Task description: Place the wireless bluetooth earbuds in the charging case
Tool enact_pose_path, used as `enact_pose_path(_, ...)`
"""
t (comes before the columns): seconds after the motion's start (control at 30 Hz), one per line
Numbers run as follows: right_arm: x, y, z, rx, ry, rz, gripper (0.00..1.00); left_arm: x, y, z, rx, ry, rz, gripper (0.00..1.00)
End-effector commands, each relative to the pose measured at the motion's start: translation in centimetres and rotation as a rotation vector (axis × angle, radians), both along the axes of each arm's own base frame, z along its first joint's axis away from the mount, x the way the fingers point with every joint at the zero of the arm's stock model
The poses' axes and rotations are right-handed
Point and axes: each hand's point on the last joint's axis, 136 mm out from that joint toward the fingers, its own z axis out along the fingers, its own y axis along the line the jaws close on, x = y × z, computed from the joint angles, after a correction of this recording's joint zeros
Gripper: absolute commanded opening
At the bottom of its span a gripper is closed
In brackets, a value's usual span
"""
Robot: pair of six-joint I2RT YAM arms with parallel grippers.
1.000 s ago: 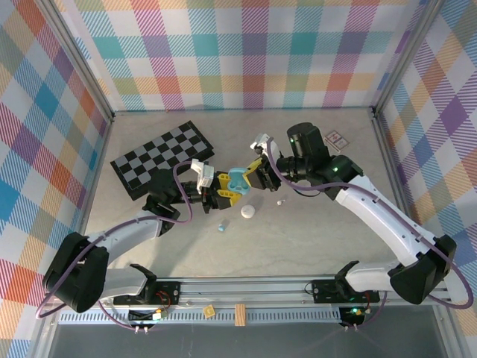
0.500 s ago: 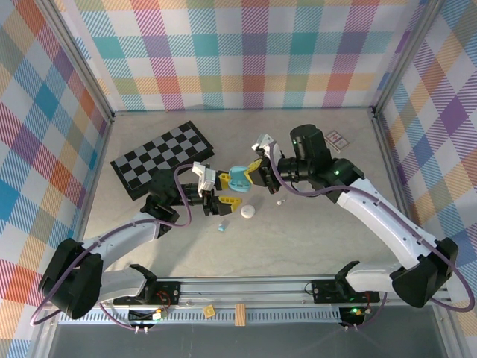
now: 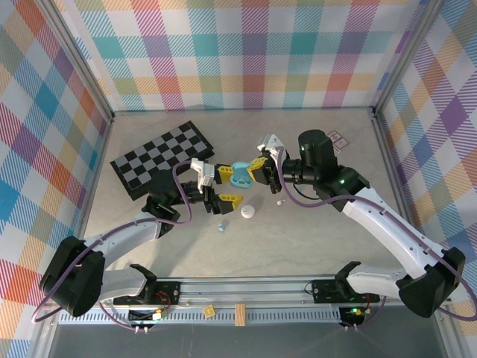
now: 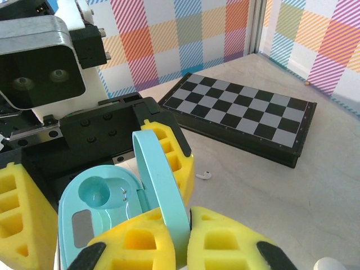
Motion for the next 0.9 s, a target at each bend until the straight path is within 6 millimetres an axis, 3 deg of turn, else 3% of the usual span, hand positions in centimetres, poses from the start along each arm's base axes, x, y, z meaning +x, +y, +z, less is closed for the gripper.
enact_pose_path(0.0,-0.4,0.0,1.3,0.034,-0.07,0.031,0.0,-0.3,-0.2,1.5,-0.044,-0.026,-0.013,0.75)
enact_pose_path(0.47,-0.4,0.0,0.6,0.016,-0.078,0.038,0.0,-0.1,-0.5,1.9,-0.06,-0.002,-0.031,0.61)
enact_pose_path(0.87,-0.4,0.1,0.1,0.0,-0.074,0.047,0.0,0.2,-0.8,2.0,-0.065,0.004,-0.04,0.59)
